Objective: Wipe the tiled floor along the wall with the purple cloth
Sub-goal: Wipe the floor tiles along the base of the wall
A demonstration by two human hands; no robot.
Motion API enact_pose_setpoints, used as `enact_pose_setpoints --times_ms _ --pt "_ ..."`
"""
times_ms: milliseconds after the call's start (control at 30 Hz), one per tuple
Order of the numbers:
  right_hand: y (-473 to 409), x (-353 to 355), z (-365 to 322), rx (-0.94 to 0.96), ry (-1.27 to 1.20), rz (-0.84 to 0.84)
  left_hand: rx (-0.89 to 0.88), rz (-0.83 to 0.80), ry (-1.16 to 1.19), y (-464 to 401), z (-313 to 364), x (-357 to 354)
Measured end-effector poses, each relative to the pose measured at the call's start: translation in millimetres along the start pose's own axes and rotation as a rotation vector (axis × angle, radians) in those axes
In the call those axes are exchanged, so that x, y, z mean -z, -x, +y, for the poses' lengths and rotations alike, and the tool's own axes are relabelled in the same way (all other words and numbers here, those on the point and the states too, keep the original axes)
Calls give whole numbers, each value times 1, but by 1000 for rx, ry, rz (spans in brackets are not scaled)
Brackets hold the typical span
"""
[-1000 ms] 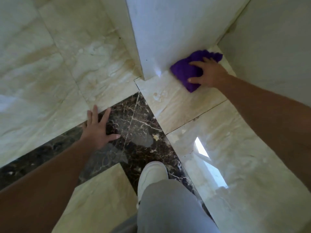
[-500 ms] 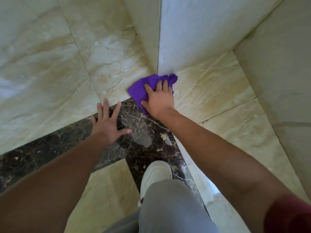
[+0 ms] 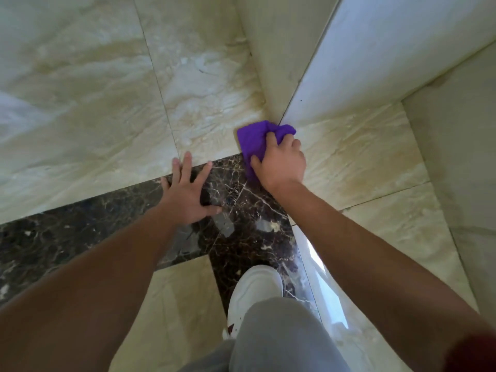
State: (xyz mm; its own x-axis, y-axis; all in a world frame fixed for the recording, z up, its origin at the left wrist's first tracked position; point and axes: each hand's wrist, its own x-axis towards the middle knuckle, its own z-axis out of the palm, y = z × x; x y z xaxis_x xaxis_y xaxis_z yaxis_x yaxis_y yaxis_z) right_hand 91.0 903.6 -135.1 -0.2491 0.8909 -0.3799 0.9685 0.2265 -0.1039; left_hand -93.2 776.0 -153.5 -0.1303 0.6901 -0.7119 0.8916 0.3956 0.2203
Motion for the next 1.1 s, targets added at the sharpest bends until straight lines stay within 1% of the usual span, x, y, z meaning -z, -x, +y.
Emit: enact_pose_setpoints --times_ms 67,133,167,200,233,267,300,333,367,400,433,467,500,600,667,733,800,967,1100 --pt "-10 8 -16 -59 -73 -44 -17 -64 52 0 -6 11" --pt "-15 20 -21 -90 -106 -123 -17 -97 70 3 -12 20" --pt "-13 27 -18 -64 -93 -141 -23 -68 52 4 -15 23" --pt "-8 34 -11 -11 -56 -114 -36 4 15 5 -20 24" --pt "-1 40 -3 75 -7 -22 -39 116 -22 6 -27 26" --pt "6 43 6 205 29 109 -15 222 -47 6 -38 27" --pt "12 43 12 373 52 195 40 277 -59 6 -51 29" --pt "14 42 17 549 87 209 104 270 -63 5 -65 29" --pt "12 39 23 700 143 147 143 217 -80 4 -76 29" --pt "6 33 27 791 222 37 155 168 -83 3 -85 26" --pt "-3 26 30 806 295 -80 147 149 -69 1 -91 23" --pt "-14 19 31 777 334 -153 132 149 -51 -2 -94 20" --pt "-24 12 28 742 327 -166 123 151 -34 -5 -96 17" --pt "-45 -6 0 560 275 -79 124 162 -5 -10 -100 14" --pt "-58 -12 -29 408 292 -51 123 160 -6 -10 -102 12" --pt "-72 -12 -51 309 301 -34 119 171 -13 -12 -103 11" --pt "-87 -5 -63 266 278 -44 119 173 -8 -15 -105 10" --pt "-124 18 -83 274 284 -72 113 168 16 -18 -107 10" --pt "-137 37 -103 229 262 -94 128 142 14 -17 -106 10"
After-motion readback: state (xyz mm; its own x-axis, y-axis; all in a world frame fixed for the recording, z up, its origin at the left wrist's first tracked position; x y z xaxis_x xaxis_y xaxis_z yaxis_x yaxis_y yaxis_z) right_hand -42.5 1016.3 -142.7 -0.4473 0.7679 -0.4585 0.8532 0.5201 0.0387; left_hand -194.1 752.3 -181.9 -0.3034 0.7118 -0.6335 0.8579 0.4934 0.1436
